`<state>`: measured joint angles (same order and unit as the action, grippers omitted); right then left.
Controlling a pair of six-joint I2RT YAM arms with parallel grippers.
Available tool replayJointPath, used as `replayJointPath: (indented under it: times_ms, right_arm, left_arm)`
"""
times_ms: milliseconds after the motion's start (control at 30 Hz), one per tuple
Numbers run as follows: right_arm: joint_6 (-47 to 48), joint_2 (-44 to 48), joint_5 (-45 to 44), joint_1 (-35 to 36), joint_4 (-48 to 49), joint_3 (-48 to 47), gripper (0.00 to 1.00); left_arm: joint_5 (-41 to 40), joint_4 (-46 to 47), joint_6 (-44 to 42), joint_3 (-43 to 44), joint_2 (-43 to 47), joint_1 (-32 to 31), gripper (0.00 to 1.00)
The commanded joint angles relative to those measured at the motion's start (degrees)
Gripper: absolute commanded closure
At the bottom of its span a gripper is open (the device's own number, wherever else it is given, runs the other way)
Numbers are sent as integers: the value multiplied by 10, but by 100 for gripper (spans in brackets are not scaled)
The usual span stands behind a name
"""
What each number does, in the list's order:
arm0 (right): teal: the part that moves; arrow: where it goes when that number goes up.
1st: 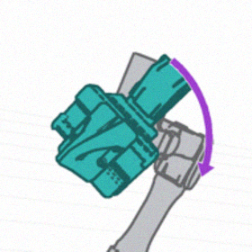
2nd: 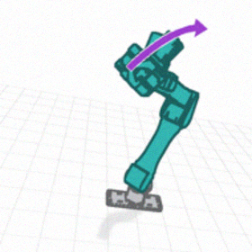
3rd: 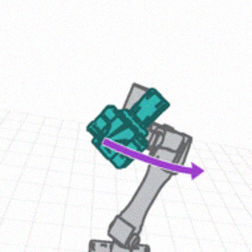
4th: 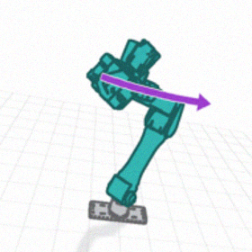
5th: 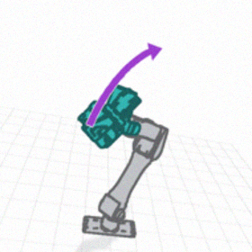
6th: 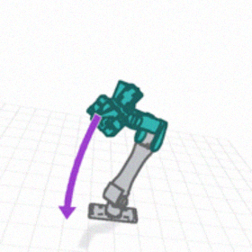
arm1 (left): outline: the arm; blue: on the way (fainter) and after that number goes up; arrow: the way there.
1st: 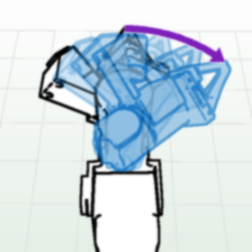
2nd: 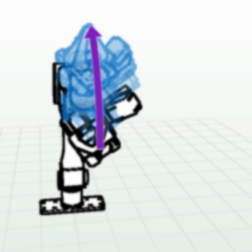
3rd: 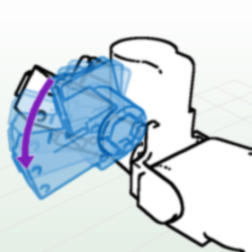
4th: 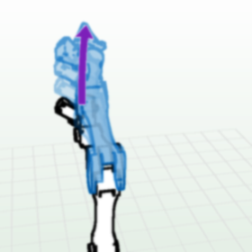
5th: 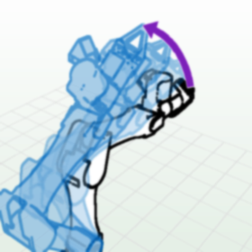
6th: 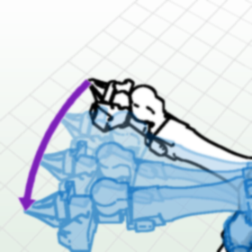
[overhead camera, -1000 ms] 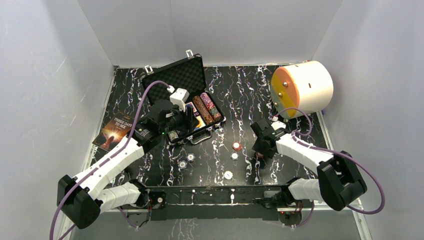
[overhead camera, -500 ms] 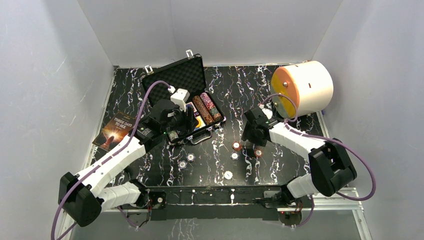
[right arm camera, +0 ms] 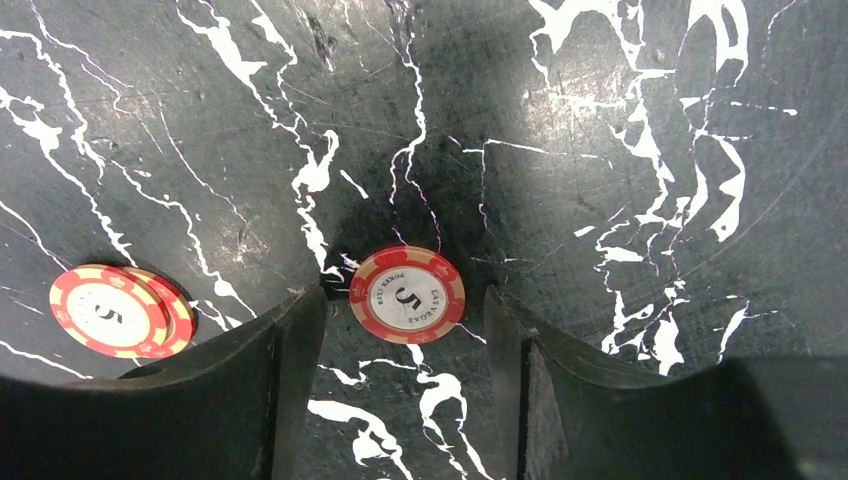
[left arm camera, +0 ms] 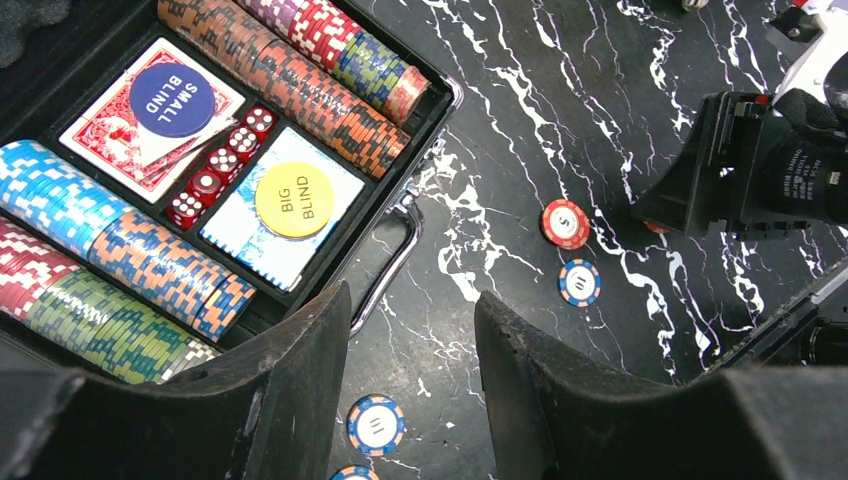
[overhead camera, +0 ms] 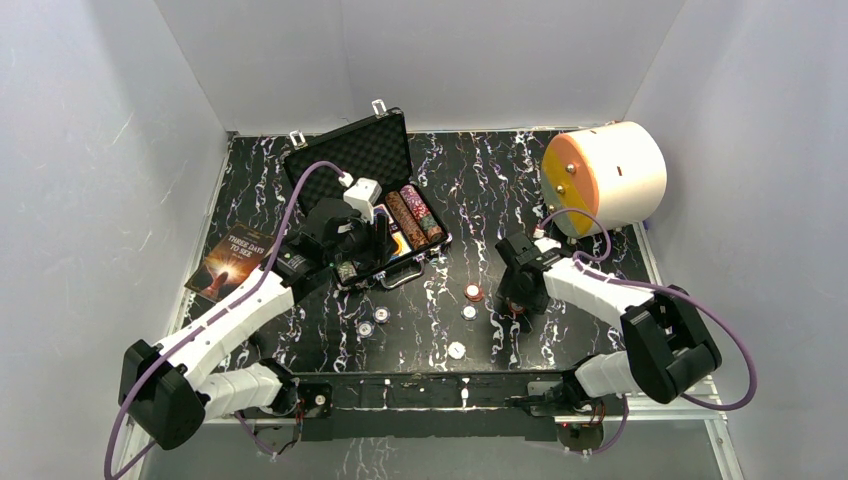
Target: Pack up texas hold em set
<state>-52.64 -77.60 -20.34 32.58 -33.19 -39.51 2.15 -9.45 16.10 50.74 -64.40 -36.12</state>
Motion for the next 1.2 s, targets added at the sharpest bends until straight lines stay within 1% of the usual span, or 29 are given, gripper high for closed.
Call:
replayJointPath:
  times_ms: [0,133,200,267,367,433,500,600,700,733,767,800,833,900,1067,1167]
  right_arm:
    - [-17,-11,-2,-6,23,10,35]
    - [-11,-24,-2,-6,31,15,44]
    - [-6,-25,-5,-6,33,17,46]
    - [4,-31,-11,-7,29,12,46]
    - [17,-51,-17,-6,14,-3,41]
    - [21,-63,-16,-6,10,-8,40]
    - [24,-68,-11,-7,13,-6,44]
    - [23,-61,-2,-6,21,-1,53]
    - [21,-48,-2,-7,19,-5,54]
    - [21,-46,-5,-6,14,-7,53]
    - [21,-43,-8,-6,8,-12,50]
    - [22,-40,-9,-6,1,-16,44]
    - [22,-37,-9,-6,-7,-20,40]
    - [23,-33,-5,-6,-22,-24,35]
    - [25,-22,7,-6,-47,-27,33]
    - [27,-19,13,-6,-52,-29,35]
  left_arm:
    - [18,6,5,12,5,1,52]
    - [17,8,6,12,5,1,52]
    - [16,6,6,13,5,1,52]
    - [16,4,6,13,5,1,52]
    - [13,3,5,11,7,1,52]
    - [12,2,5,10,8,1,52]
    - [10,2,5,9,10,1,52]
    - [8,1,4,8,11,1,52]
    - [6,0,3,6,13,1,52]
    - [6,0,3,6,12,1,52]
    - [6,0,4,6,13,1,52]
    - [5,0,4,5,13,1,52]
    - [5,0,3,6,12,1,52]
    - [4,0,3,5,12,1,52]
    - [3,2,3,2,13,1,52]
    - [3,4,3,0,11,1,52]
